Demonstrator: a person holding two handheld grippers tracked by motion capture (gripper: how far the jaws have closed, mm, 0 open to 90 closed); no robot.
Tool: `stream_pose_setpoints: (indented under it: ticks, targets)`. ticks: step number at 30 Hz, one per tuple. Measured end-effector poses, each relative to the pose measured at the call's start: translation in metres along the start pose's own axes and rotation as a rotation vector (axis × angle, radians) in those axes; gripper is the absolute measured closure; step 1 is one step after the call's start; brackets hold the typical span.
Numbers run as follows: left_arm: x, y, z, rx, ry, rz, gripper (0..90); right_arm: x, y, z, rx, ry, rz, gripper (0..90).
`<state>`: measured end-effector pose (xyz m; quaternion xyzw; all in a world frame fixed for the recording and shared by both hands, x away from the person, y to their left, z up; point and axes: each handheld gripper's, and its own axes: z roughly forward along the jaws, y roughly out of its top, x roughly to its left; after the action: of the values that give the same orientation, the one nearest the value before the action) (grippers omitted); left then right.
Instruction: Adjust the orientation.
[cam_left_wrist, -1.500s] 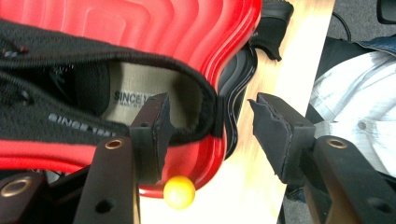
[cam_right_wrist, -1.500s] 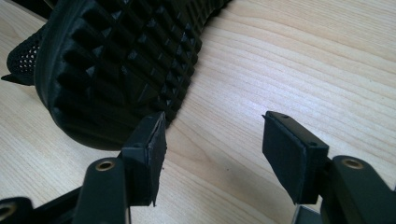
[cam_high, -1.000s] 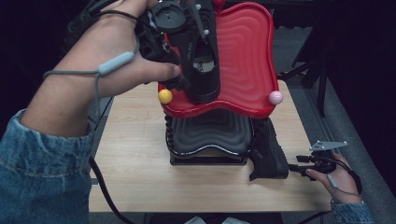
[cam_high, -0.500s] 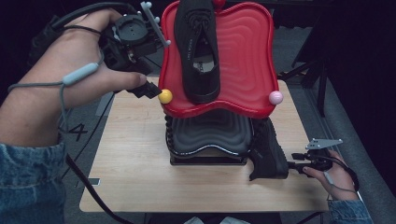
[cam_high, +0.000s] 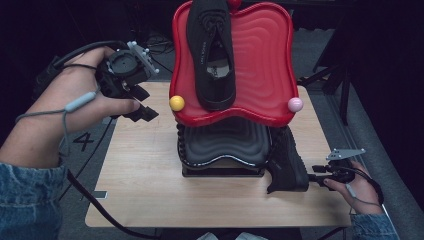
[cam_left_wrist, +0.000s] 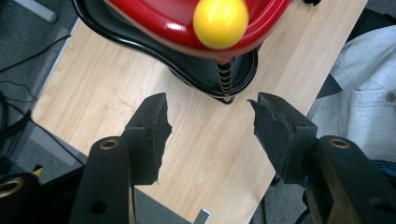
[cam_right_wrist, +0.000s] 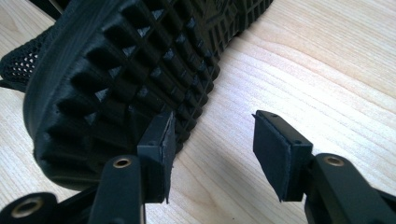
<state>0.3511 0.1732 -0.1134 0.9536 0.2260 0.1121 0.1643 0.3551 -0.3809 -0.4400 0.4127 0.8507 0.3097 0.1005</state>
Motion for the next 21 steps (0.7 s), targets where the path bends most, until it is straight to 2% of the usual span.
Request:
stream_pose_setpoints:
  ticks: [4, 6, 9, 15, 20, 21]
  targets:
    - [0.001, -0.013, 0.013, -0.016, 0.004, -0.011, 44.6, 0.0, 0.0, 0.001, 0.004, -0.002, 0.004, 49.6]
    - [0.001, -0.019, 0.02, -0.009, 0.002, -0.004, 45.1, 0.0, 0.0, 0.001, 0.006, 0.001, 0.01, 50.4]
    - [0.0, -0.03, 0.038, -0.004, -0.019, -0.032, 45.9, 0.0, 0.0, 0.0, 0.007, 0.004, 0.016, 51.4]
    - [0.0, -0.046, 0.067, 0.005, -0.051, -0.056, 45.7, 0.001, 0.0, -0.001, 0.008, 0.001, 0.009, 52.3]
    - [-0.001, -0.06, 0.094, -0.024, -0.085, -0.077, 45.4, 0.0, 0.0, -0.001, 0.011, 0.003, 0.009, 53.5]
    - [-0.001, -0.06, 0.094, -0.024, -0.085, -0.077, 45.4, 0.0, 0.0, -0.001, 0.011, 0.003, 0.009, 53.5]
